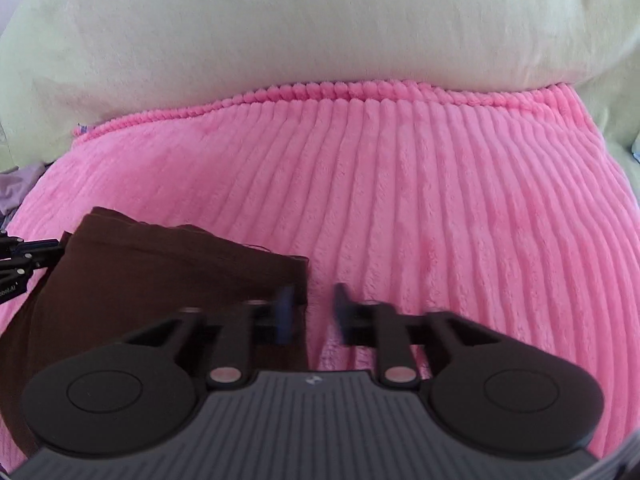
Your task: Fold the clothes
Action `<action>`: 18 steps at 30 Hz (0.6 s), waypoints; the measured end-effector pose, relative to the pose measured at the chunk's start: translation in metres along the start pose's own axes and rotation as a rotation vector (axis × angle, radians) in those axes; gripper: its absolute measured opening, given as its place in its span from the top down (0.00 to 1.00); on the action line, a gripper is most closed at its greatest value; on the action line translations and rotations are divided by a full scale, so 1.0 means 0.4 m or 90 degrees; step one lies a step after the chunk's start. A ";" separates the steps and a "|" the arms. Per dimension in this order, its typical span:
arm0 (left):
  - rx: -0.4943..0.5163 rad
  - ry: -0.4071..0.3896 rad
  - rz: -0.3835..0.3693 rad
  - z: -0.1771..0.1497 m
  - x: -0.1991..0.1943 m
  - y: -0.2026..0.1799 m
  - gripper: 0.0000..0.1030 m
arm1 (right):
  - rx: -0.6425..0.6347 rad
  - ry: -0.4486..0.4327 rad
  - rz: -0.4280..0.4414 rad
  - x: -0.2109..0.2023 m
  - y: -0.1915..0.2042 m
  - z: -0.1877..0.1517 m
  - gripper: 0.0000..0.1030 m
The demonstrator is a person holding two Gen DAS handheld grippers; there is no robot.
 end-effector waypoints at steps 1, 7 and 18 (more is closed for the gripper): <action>-0.021 0.011 0.017 -0.006 -0.007 0.023 0.83 | -0.007 -0.008 -0.017 -0.013 0.002 -0.002 0.60; -0.070 -0.010 -0.047 -0.028 -0.136 0.007 0.87 | -0.029 -0.032 0.107 -0.163 0.065 -0.068 0.69; -0.030 0.164 0.033 -0.085 -0.140 -0.064 0.83 | -0.067 0.018 0.082 -0.227 0.096 -0.159 0.73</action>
Point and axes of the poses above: each gripper's, at about its wrist camera, not at the fingertips, and x roughly the way its jaws point, y to its left, z to its top, the point moved 2 cm from there along x, roughly the way its jaws point, and after that the axes turned 6 degrees about -z, right-handed, at the moved point
